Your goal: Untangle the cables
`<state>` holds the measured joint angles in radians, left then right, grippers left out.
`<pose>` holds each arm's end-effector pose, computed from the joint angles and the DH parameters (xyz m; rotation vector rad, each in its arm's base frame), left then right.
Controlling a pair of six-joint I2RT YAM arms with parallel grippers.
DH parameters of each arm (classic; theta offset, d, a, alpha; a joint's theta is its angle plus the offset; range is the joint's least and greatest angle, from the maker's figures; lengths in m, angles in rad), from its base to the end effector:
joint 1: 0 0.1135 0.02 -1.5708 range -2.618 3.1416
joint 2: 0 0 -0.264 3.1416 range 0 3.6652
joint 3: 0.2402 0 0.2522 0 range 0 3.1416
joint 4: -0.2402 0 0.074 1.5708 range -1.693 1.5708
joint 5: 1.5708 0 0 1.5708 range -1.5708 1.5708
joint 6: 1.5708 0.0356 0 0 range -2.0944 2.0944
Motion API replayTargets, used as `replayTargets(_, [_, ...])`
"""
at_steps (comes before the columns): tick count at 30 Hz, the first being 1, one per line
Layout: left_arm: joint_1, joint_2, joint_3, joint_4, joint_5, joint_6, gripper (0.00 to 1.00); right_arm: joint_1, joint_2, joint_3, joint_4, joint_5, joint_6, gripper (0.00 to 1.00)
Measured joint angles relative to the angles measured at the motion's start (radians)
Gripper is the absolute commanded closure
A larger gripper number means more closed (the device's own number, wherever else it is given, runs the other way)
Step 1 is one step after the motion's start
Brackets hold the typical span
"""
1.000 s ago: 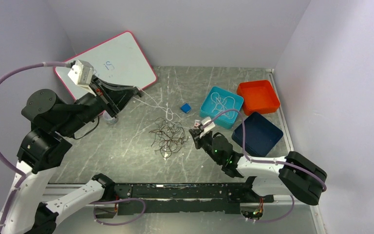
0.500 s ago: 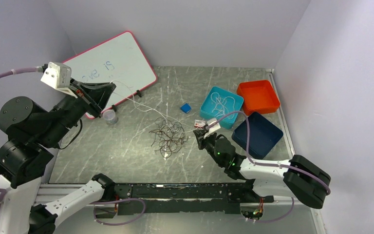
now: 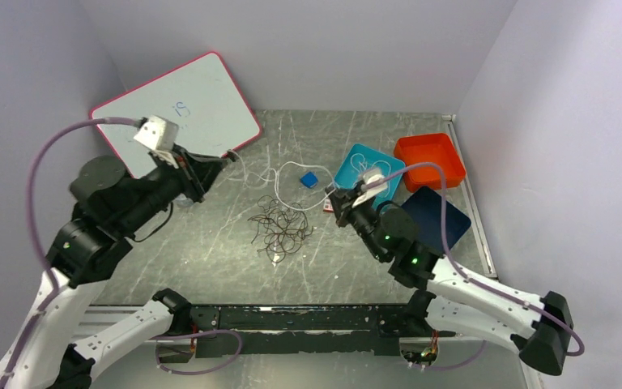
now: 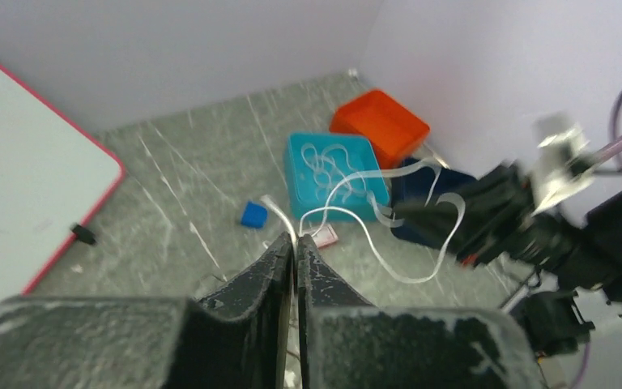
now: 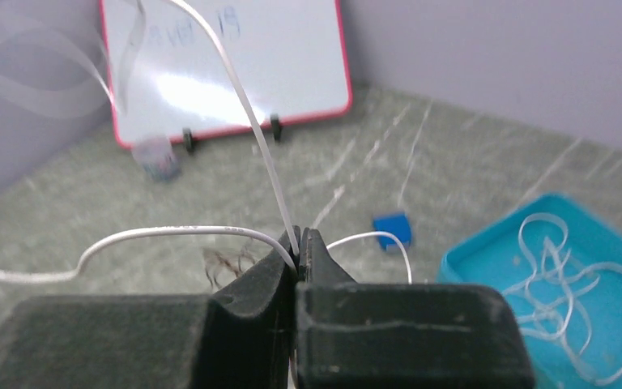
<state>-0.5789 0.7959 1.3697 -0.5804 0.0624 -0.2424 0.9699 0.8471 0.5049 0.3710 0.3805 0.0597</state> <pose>0.0975 -0.0664 0.4848 0.3207 1.5880 -0.6885 0.1257 0.1600 0.2887 -0.4021 1.5150 0.5214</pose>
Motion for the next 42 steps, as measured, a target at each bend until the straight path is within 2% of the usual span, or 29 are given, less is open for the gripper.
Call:
replayTargets(5, [0.000,-0.001,-0.131,0.054,0.066,-0.039,0.58,-0.006,-0.014,0.236,-0.183,0.027,-0.008,1.00])
replayTargets(14, [0.000,-0.025,-0.220,0.101,0.100,-0.079,0.37,-0.010,0.055,0.498,-0.435,0.095,-0.017,1.00])
replayTargets(15, [0.000,-0.031,-0.224,0.103,0.099,-0.080,0.23,-0.011,0.063,0.521,-0.455,0.109,-0.019,1.00])
replayTargets(16, [0.000,-0.037,-0.229,0.105,0.099,-0.082,0.20,-0.013,0.073,0.546,-0.474,0.127,-0.024,1.00])
replayTargets(20, [0.000,-0.061,-0.266,0.111,0.095,-0.093,0.18,-0.027,0.115,0.606,-0.524,0.215,-0.065,1.00])
replayTargets(24, [0.000,-0.074,-0.322,0.112,0.088,-0.101,0.17,-0.078,0.140,0.578,-0.520,0.288,-0.132,1.00])
replayTargets(26, [0.000,-0.075,-0.351,0.111,0.084,-0.105,0.17,-0.143,0.158,0.562,-0.519,0.260,-0.142,1.00])
replayTargets(29, [0.000,-0.074,-0.378,0.109,0.080,-0.107,0.17,-0.333,0.188,0.560,-0.513,0.185,-0.130,1.00])
replayTargets(32, [0.000,-0.072,-0.398,0.106,0.081,-0.108,0.17,-0.456,0.226,0.561,-0.495,0.105,-0.113,1.00])
replayTargets(37, [0.000,-0.089,-0.428,0.105,0.081,-0.131,0.17,-0.526,0.314,0.581,-0.482,-0.002,-0.092,1.00])
replayTargets(42, [0.000,-0.108,-0.459,0.106,0.081,-0.156,0.17,-0.549,0.386,0.598,-0.475,-0.042,-0.080,1.00])
